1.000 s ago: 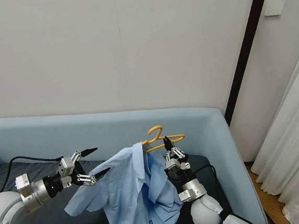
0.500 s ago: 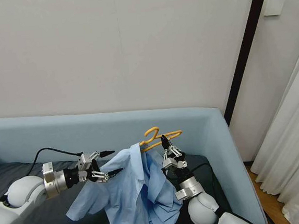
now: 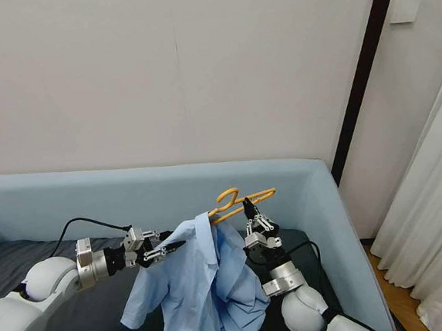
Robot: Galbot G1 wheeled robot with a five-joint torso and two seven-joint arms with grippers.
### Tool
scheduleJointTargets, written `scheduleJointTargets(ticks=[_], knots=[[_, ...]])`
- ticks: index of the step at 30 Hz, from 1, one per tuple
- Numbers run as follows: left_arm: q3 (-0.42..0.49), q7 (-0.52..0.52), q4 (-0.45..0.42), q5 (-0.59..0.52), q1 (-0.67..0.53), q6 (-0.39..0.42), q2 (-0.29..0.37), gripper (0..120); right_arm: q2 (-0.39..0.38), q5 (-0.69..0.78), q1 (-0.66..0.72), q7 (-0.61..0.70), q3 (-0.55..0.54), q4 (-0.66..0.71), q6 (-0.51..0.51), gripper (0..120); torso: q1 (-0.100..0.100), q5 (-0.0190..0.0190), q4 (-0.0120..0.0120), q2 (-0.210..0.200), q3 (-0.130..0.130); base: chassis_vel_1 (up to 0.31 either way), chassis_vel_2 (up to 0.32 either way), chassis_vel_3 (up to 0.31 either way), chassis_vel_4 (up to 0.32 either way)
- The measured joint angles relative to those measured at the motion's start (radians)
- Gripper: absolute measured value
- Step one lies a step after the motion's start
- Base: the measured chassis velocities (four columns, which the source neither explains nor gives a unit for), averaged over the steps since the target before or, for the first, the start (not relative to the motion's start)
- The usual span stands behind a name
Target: Pick up the clothes from the sofa and hang them on the clothes hanger.
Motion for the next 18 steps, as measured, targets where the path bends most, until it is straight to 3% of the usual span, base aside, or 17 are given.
scheduleJointTargets(ticks=[4,10,15,18], knots=[[-0.013,0.001,-0.002,0.008,0.011,-0.001,0.002,3,0.001,0.002,-0.003,0.0,-0.004,0.003,0.0,2,0.0,0.0,0.0,0.0,0.0,0.0,0.0,0.0,0.0],[-0.026,0.018,0.007,0.022,0.018,-0.02,0.002,1,0.001,0.021,-0.003,-0.003,-0.015,0.012,0.0,4,0.0,-0.0001,0.0002,0.0,0.0,0.0,0.0,0.0,0.0],[-0.039,0.047,0.047,0.027,0.005,-0.034,-0.009,1,-0.001,0.143,-0.018,-0.034,-0.024,0.019,0.081,29,0.0,-0.0003,0.0001,0.0,0.0,0.0,0.0,0.0,0.0],[-0.045,0.048,0.061,0.027,-0.003,-0.038,-0.015,1,-0.001,0.224,-0.027,-0.062,-0.023,0.017,0.158,37,0.0,-0.0001,0.0001,0.0,0.0,0.0,0.0,0.0,0.0]])
